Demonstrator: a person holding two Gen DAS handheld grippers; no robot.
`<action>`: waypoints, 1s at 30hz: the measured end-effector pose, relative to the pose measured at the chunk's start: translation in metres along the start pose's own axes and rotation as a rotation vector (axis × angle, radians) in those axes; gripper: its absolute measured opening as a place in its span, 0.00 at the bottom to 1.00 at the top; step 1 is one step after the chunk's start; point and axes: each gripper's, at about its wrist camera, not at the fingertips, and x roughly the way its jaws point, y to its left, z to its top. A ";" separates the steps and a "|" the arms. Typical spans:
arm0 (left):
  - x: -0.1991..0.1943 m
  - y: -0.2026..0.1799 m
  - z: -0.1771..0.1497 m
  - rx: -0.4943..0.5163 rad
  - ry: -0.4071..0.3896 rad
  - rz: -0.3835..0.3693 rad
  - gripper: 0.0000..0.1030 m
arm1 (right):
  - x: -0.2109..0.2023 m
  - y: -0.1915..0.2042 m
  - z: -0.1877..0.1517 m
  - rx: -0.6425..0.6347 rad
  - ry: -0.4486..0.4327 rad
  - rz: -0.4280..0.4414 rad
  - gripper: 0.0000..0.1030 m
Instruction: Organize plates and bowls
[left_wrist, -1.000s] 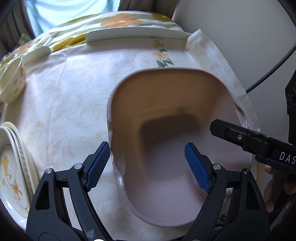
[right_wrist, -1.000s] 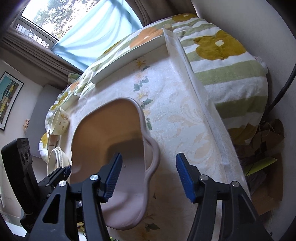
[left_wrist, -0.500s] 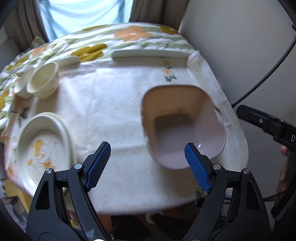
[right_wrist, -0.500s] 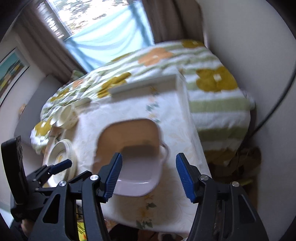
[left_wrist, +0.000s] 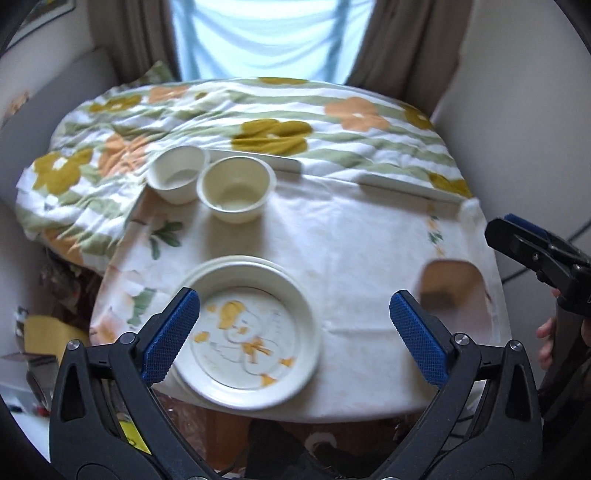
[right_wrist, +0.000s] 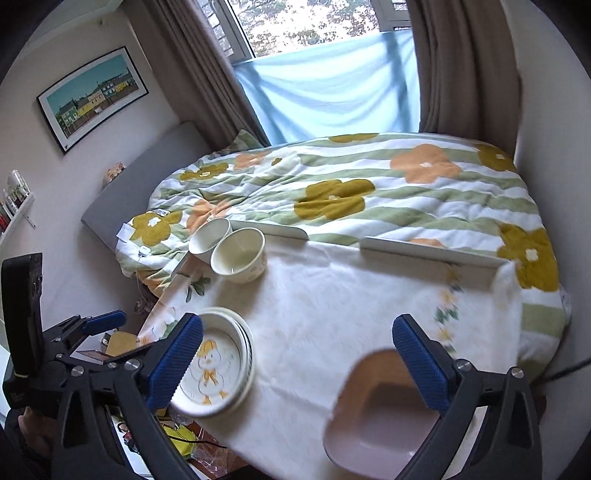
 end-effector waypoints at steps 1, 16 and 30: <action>0.003 0.015 0.007 -0.029 0.004 -0.005 0.99 | 0.012 0.006 0.008 -0.005 0.019 0.005 0.99; 0.143 0.155 0.099 -0.232 0.191 -0.112 0.89 | 0.202 0.055 0.083 0.058 0.302 -0.025 0.99; 0.242 0.158 0.114 -0.225 0.332 -0.171 0.26 | 0.297 0.048 0.075 0.114 0.460 -0.022 0.42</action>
